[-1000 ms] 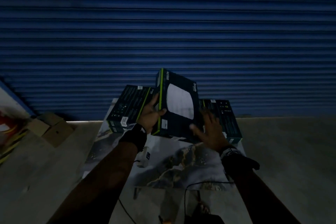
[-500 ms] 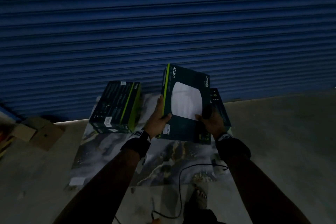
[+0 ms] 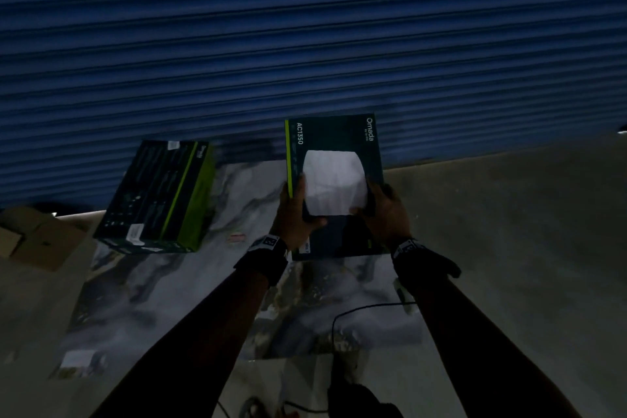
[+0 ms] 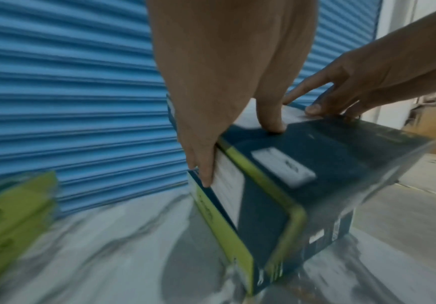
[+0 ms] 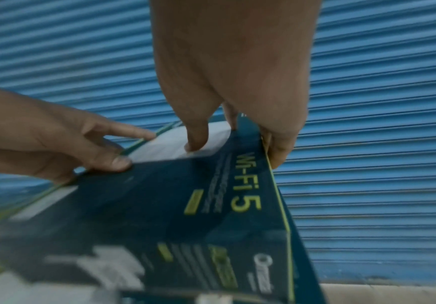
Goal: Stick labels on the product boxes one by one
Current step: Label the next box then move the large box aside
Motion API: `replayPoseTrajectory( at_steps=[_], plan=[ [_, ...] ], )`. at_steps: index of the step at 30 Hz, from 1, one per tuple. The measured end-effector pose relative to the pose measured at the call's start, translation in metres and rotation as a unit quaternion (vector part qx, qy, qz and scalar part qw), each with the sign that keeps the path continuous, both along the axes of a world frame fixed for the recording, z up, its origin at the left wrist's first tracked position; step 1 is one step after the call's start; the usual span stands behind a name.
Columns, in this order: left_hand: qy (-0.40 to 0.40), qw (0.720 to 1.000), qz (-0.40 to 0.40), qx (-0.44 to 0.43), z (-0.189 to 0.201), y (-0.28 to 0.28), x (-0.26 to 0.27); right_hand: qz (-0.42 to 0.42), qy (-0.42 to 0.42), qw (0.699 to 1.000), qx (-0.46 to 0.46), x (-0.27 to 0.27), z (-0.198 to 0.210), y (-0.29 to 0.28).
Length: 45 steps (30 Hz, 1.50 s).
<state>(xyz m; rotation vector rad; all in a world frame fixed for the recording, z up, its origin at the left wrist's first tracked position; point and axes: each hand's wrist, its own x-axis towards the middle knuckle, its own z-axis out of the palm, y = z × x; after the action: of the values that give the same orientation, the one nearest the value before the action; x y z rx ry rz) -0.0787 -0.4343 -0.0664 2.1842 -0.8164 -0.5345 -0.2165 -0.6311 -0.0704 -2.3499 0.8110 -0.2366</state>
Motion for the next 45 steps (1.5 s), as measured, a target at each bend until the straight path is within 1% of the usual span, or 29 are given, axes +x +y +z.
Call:
replayPoseTrajectory(
  at_steps=[4, 7, 10, 12, 14, 15, 17, 18, 21, 25, 28, 32, 33, 36, 38, 40, 42, 44, 45],
  plan=[
    [0.007, 0.998, 0.007, 0.058, -0.021, -0.036, 0.007, 0.006, 0.053, 0.999, 0.006, 0.011, -0.027, -0.045],
    [0.003, 0.997, 0.019, 0.08, -0.031, -0.062, 0.009, 0.047, 0.09, 0.995, -0.004, 0.017, -0.047, -0.075],
    [0.027, 0.995, 0.028, 0.093, -0.039, -0.083, 0.016, 0.071, 0.115, 0.991, 0.001, 0.025, -0.068, -0.1],
    [0.041, 0.992, 0.021, 0.118, -0.044, -0.095, 0.022, 0.08, 0.109, 0.991, 0.021, 0.028, -0.081, -0.109],
    [0.037, 0.99, 0.006, 0.134, -0.048, -0.105, 0.026, 0.075, 0.104, 0.989, 0.072, 0.028, -0.089, -0.11],
    [0.029, 0.99, -0.001, 0.141, -0.049, -0.11, 0.026, 0.072, 0.101, 0.991, 0.053, 0.029, -0.093, -0.111],
    [0.013, 0.987, -0.013, 0.157, -0.049, -0.117, 0.026, 0.062, 0.073, 0.993, 0.073, 0.032, -0.103, -0.114],
    [0.013, 0.987, -0.017, 0.16, -0.05, -0.118, 0.025, 0.063, 0.053, 0.992, 0.097, 0.031, -0.101, -0.114],
    [0.037, 0.989, -0.026, 0.141, -0.055, -0.114, 0.023, 0.127, 0.046, 0.989, 0.058, 0.027, -0.102, -0.118],
    [0.028, 0.99, -0.03, 0.132, -0.058, -0.1, 0.017, 0.1, 0.028, 0.992, 0.075, 0.02, -0.108, -0.109],
    [0.038, 0.991, -0.03, 0.122, -0.058, -0.089, 0.008, 0.097, 0.03, 0.994, 0.051, 0.005, -0.101, -0.1],
    [0.052, 0.991, -0.011, 0.125, -0.061, -0.079, 0.001, 0.049, -0.011, 0.995, 0.085, -0.003, -0.094, -0.09],
    [0.057, 0.99, -0.007, 0.132, -0.059, -0.078, 0.0, 0.038, -0.017, 0.995, 0.09, -0.002, -0.101, -0.09],
    [0.08, 0.983, 0.003, 0.167, -0.061, -0.077, -0.002, 0.001, 0.011, 0.994, 0.105, 0.0, -0.113, -0.091],
    [0.091, 0.983, 0.005, 0.158, -0.063, -0.075, -0.004, 0.007, 0.025, 0.996, 0.086, 0.0, -0.11, -0.088],
    [0.093, 0.986, 0.004, 0.141, -0.065, -0.075, -0.003, -0.005, 0.044, 0.992, 0.118, 0.003, -0.105, -0.086],
    [0.091, 0.985, 0.012, 0.147, -0.065, -0.077, 0.0, 0.0, 0.067, 0.991, 0.117, 0.004, -0.103, -0.087],
    [0.088, 0.984, 0.013, 0.155, -0.064, -0.079, 0.003, -0.02, 0.039, 0.993, 0.107, 0.008, -0.111, -0.088],
    [0.084, 0.984, 0.009, 0.158, -0.064, -0.079, 0.006, -0.016, 0.028, 0.995, 0.098, 0.009, -0.118, -0.09]
  ],
)
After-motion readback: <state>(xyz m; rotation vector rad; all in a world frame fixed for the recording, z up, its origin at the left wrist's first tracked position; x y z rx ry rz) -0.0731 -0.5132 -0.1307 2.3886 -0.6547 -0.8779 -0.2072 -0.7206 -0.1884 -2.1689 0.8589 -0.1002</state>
